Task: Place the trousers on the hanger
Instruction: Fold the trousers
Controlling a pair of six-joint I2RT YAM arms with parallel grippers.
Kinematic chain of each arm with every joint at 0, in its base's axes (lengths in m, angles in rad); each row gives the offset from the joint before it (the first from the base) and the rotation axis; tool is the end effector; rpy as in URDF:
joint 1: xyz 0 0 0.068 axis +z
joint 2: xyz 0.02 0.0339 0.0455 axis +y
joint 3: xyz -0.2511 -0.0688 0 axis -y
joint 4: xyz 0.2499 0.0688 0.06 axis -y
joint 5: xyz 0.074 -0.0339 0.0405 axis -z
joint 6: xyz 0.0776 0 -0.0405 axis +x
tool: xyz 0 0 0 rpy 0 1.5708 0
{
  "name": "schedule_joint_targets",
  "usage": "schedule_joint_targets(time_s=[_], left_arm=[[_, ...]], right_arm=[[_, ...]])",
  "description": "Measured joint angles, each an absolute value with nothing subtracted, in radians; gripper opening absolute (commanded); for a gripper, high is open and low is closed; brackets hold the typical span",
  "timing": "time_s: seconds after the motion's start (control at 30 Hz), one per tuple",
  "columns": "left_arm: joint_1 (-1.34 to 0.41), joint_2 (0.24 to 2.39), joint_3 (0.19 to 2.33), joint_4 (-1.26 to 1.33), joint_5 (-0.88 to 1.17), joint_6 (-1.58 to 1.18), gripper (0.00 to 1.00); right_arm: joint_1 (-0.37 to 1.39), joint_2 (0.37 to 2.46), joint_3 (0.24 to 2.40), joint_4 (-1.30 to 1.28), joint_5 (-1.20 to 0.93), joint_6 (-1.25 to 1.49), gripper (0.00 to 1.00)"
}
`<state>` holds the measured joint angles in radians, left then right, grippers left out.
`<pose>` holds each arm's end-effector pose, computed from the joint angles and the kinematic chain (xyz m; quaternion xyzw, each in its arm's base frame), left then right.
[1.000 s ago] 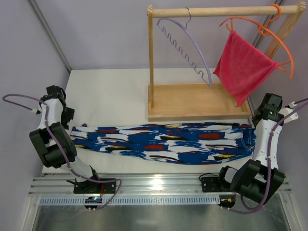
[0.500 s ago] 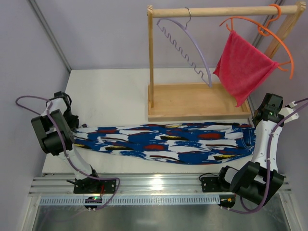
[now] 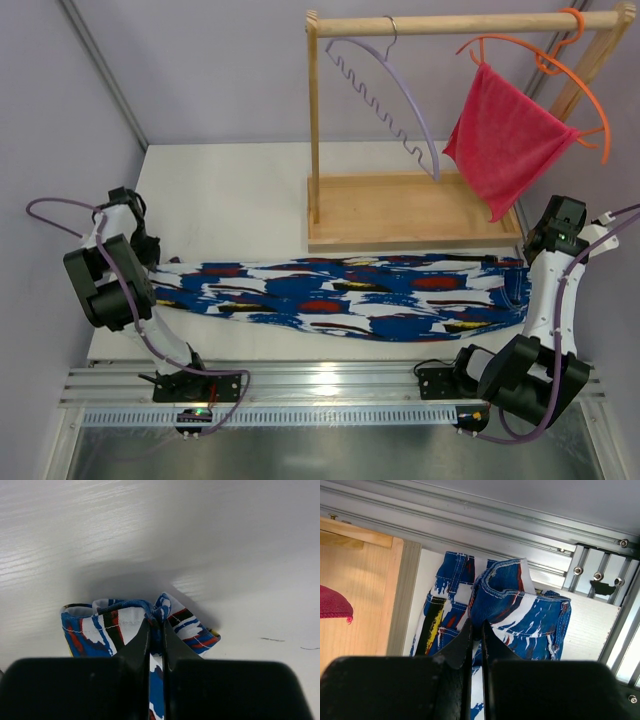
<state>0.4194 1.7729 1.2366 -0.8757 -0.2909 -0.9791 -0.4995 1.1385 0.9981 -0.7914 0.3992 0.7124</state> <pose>0.3009 0.1585 0.1369 -0.6436 0.7475 0.1172 0.1153 0.2115 -0.1498 0.2491 0.5812 0.7294 -0.1545 0.3261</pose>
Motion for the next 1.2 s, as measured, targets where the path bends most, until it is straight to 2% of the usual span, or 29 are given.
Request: schedule_joint_targets(time_s=[0.1,0.2,0.27,0.47,0.57,0.63,0.77,1.2], left_arm=[[0.419,1.768,1.227,-0.872,-0.291,-0.976,0.01],[0.42,1.766,1.219,-0.871,-0.292,-0.969,0.11],[0.419,1.761,1.219,-0.871,-0.29,-0.96,0.01],[0.419,1.686,1.217,-0.874,-0.283,-0.951,0.01],[0.42,1.611,1.218,-0.873,-0.274,-0.934,0.04],[0.424,1.562,1.219,-0.871,-0.26,-0.925,0.0],[0.434,1.501,1.221,-0.871,-0.241,-0.907,0.0],[0.436,1.407,1.221,-0.872,-0.23,-0.856,0.0]], right_arm=[[-0.5,1.138,0.997,-0.79,0.399,0.712,0.04],[-0.5,1.135,0.997,-0.79,0.399,0.712,0.04],[-0.5,1.132,0.997,-0.791,0.399,0.712,0.04],[-0.5,1.118,0.998,-0.803,0.419,0.714,0.04],[-0.5,1.103,1.001,-0.833,0.445,0.716,0.04],[-0.5,1.084,1.006,-0.85,0.455,0.718,0.04],[-0.5,1.03,1.015,-0.875,0.474,0.726,0.04],[-0.5,0.98,1.067,-0.934,0.51,0.74,0.04]])
